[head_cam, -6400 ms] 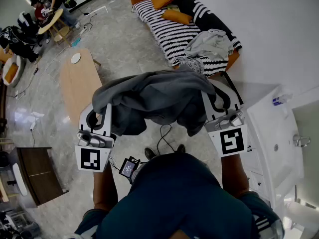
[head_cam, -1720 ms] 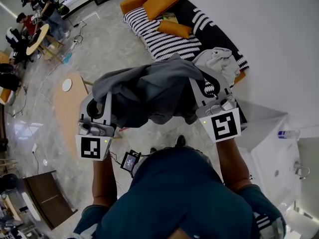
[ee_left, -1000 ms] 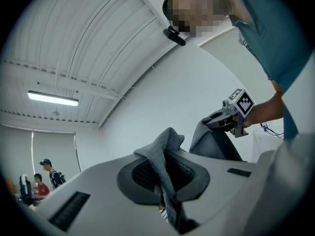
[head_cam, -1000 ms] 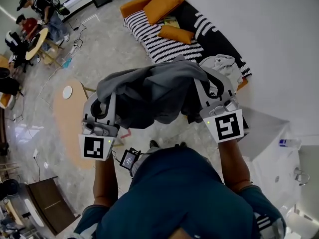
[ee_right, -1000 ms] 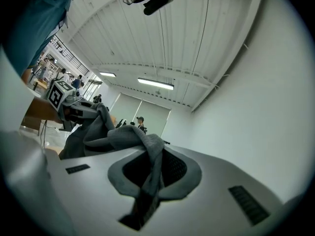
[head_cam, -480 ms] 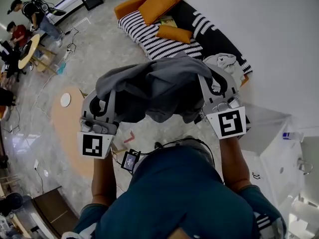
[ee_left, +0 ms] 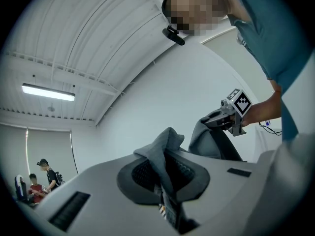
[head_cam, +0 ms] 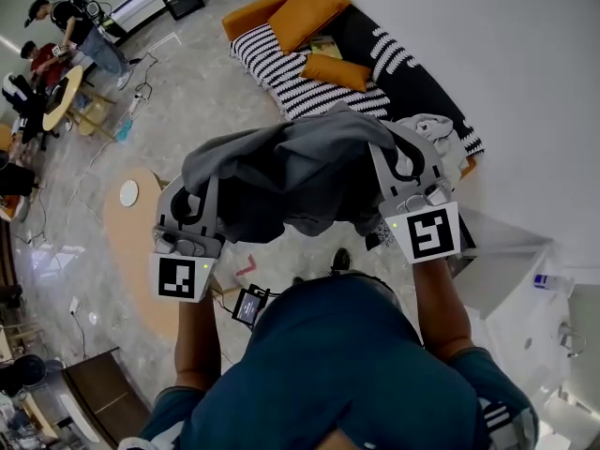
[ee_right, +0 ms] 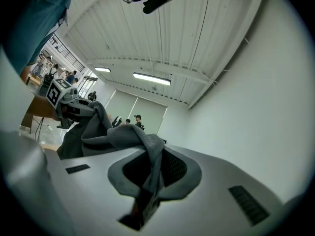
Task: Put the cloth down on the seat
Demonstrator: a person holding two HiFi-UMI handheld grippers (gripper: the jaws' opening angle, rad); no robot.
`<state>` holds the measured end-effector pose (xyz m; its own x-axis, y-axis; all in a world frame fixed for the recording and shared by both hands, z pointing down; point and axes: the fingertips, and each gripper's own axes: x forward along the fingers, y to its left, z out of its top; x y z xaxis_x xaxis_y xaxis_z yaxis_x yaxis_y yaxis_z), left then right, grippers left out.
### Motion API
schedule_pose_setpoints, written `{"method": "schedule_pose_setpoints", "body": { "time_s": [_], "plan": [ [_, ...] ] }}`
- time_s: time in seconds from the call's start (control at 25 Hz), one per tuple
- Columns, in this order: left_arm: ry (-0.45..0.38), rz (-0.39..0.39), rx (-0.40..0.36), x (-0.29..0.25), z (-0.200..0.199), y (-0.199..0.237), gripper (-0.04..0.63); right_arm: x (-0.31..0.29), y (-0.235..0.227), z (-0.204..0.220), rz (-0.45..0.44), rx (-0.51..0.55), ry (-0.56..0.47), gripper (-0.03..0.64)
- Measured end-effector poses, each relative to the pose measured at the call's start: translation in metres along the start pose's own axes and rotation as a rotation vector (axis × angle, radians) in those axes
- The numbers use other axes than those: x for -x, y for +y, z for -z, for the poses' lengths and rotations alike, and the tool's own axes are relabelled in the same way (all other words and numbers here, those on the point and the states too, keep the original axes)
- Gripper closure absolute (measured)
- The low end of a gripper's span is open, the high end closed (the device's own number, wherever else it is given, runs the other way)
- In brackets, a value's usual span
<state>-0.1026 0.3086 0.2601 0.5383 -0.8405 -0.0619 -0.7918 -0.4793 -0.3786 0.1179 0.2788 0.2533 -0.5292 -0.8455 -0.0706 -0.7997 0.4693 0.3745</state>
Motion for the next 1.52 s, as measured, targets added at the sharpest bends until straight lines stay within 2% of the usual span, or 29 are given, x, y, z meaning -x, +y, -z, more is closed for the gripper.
{"method": "schedule_pose_setpoints", "body": {
  "time_s": [0.28, 0.52, 0.84, 1.24, 1.52],
  "plan": [
    [0.01, -0.048, -0.026, -0.045, -0.003, -0.009, 0.575, -0.02, -0.039, 0.019, -0.034, -0.024, -0.033, 0.583],
    [0.041, -0.049, -0.041, -0.062, 0.006, -0.006, 0.575, -0.033, -0.052, 0.034, -0.046, -0.044, -0.021, 0.583],
    [0.038, -0.019, -0.02, -0.081, 0.027, 0.029, 0.575, -0.071, -0.046, 0.039, -0.025, -0.041, 0.003, 0.583],
    [-0.034, 0.019, 0.0, -0.09, 0.043, 0.099, 0.575, -0.129, -0.025, 0.022, 0.029, 0.002, 0.027, 0.583],
    [-0.041, 0.041, 0.013, -0.102, 0.057, 0.125, 0.575, -0.158, -0.023, 0.023, 0.052, 0.004, 0.037, 0.583]
  ]
}}
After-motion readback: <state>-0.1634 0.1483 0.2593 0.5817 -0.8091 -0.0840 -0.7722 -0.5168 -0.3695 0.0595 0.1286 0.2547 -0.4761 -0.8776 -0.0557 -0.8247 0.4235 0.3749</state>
